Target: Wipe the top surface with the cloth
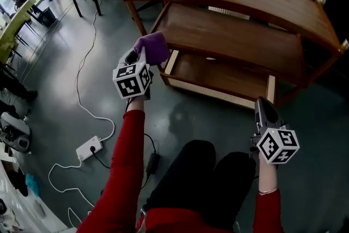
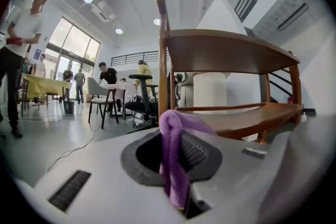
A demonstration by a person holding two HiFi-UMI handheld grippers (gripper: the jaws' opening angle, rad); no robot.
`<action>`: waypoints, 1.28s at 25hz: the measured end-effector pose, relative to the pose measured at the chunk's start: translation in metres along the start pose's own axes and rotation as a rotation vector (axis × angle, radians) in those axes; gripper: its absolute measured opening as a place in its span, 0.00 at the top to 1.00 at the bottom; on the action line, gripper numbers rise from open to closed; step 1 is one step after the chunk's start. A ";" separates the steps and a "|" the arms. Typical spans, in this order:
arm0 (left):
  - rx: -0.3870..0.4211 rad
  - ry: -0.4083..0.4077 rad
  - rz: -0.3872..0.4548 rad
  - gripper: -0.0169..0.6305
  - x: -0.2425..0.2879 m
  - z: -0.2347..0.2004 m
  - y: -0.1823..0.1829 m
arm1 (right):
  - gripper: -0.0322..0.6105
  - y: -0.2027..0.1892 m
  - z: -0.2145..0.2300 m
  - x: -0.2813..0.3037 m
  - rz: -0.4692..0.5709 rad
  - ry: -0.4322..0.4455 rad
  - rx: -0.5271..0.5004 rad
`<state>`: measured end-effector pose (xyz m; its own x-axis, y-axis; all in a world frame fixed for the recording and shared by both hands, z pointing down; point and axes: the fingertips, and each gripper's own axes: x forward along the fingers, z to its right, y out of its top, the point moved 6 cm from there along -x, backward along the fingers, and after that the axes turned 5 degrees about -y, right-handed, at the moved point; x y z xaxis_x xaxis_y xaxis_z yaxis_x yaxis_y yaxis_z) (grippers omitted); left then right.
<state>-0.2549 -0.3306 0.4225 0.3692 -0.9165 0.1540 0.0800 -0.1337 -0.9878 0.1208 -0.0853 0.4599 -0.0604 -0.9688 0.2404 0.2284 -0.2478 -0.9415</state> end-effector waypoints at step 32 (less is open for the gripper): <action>0.143 -0.879 -0.297 0.90 0.020 0.451 -0.193 | 0.94 -0.085 0.130 -0.073 -0.126 -0.322 0.076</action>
<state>0.1540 -0.1529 0.6267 0.8779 -0.2306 0.4196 0.3744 -0.2156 -0.9019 0.2320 0.0065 0.5530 0.2141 -0.8785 0.4271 0.3107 -0.3533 -0.8824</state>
